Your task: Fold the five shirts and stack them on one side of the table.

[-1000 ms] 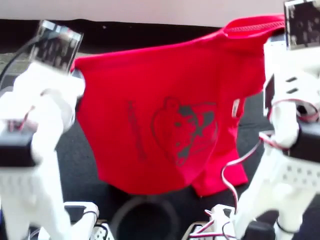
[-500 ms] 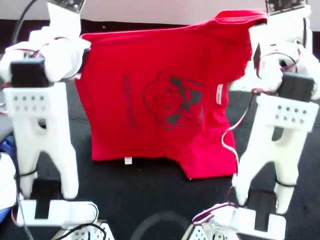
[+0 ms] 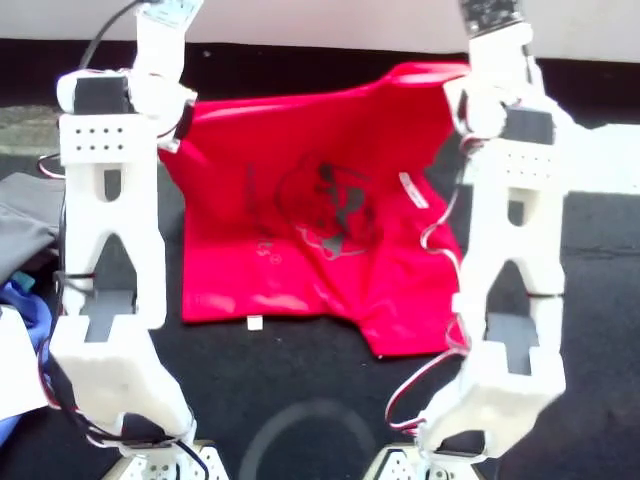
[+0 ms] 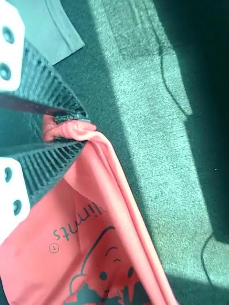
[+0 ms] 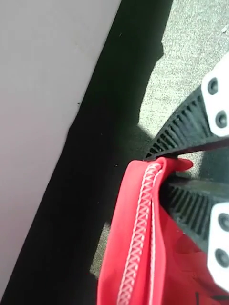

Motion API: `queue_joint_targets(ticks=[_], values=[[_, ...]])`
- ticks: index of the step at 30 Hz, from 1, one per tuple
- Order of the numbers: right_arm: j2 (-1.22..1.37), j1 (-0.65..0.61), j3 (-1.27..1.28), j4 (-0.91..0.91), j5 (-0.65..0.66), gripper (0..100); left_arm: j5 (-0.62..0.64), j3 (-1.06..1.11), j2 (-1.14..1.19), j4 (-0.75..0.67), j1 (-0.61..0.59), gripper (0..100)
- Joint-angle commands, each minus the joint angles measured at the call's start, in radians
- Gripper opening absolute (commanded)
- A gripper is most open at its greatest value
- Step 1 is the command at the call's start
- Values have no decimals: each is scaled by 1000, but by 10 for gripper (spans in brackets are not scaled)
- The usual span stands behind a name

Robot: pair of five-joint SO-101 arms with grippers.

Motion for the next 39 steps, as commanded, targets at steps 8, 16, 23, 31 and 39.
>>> queue_joint_targets(ticks=[8, 16, 23, 31, 39], values=[[182, 13, -375, -105, 9, 5, -2, -38, 8, -107, -56, 8], [189, 53, -728, 262, 6, 5, 0, -249, -56, 127, -50, 8], [160, 59, -1089, 644, 5, 5, 2, -369, -154, 338, -54, 8], [48, 90, -1365, 883, 6, 5, 0, -211, -522, 345, -102, 8], [-282, 122, -1346, 880, 11, 5, 0, 107, -952, 344, -110, 8]])
